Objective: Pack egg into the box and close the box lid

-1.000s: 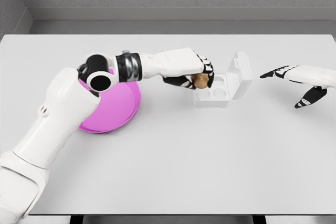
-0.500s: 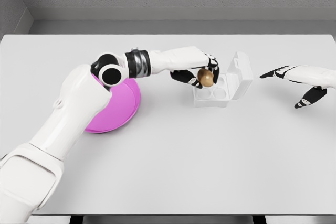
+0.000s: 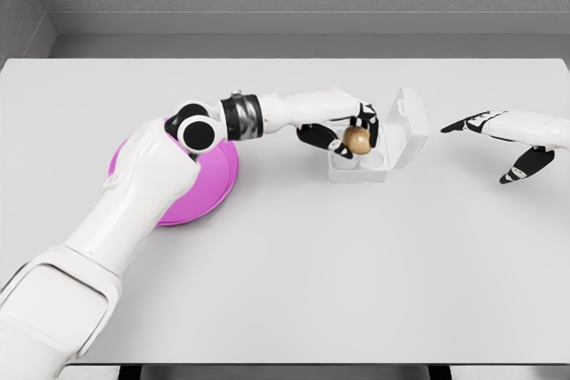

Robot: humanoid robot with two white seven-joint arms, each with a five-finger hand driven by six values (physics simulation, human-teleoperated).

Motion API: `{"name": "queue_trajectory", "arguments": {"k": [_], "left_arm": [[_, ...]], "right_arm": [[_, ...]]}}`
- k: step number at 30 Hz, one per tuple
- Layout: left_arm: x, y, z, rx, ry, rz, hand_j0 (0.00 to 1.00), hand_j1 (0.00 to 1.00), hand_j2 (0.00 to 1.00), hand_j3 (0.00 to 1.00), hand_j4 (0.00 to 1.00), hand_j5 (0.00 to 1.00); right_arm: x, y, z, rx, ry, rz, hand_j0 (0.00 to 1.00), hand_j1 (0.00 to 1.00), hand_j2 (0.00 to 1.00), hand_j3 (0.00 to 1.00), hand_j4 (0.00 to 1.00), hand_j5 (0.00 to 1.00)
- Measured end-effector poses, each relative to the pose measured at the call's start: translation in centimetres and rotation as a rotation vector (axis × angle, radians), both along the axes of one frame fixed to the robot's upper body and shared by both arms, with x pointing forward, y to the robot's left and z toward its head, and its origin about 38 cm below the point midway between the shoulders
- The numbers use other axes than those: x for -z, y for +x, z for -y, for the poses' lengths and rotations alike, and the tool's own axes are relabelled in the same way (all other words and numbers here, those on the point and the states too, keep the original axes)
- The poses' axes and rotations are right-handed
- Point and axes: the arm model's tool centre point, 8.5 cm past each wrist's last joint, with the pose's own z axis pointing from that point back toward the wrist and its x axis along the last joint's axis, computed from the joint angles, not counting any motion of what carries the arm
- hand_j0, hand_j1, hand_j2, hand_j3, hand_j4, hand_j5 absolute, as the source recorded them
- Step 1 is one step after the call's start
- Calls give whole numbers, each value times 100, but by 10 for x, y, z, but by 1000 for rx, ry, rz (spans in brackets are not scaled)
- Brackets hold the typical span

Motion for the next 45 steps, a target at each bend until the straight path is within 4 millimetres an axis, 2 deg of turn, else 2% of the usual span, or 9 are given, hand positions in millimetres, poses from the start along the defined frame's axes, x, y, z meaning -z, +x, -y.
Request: {"name": "queue_trajectory", "arguments": {"k": [4,12,29,32,36,45], "left_arm": [[0,3,-4,-10,-33,-31,40,40,40,40,40,40],[23,11,-18,-63,-28,-116,39,39,39,39,39,39],[11,5,-14,-40,-198,-185,36,36,36,36,36,36],[16,7,-17,-54,-197,-203,36,36,36,36,36,36],[33,7,-22,-78,-183,-243,36,36,36,36,36,36],[36,8,-21,-81,-182,-254,36,36,36,36,36,36]], "right_arm": [[0,0,0,0,0,0,100,100,100,100,100,100],[0,0,0,0,0,0,100,100,100,100,100,100],[0,0,0,0,0,0,100,100,100,100,100,100],[0,0,0,0,0,0,100,100,100,100,100,100],[0,0,0,0,0,0,100,100,100,100,100,100],[0,0,0,0,0,0,100,100,100,100,100,100]]}}
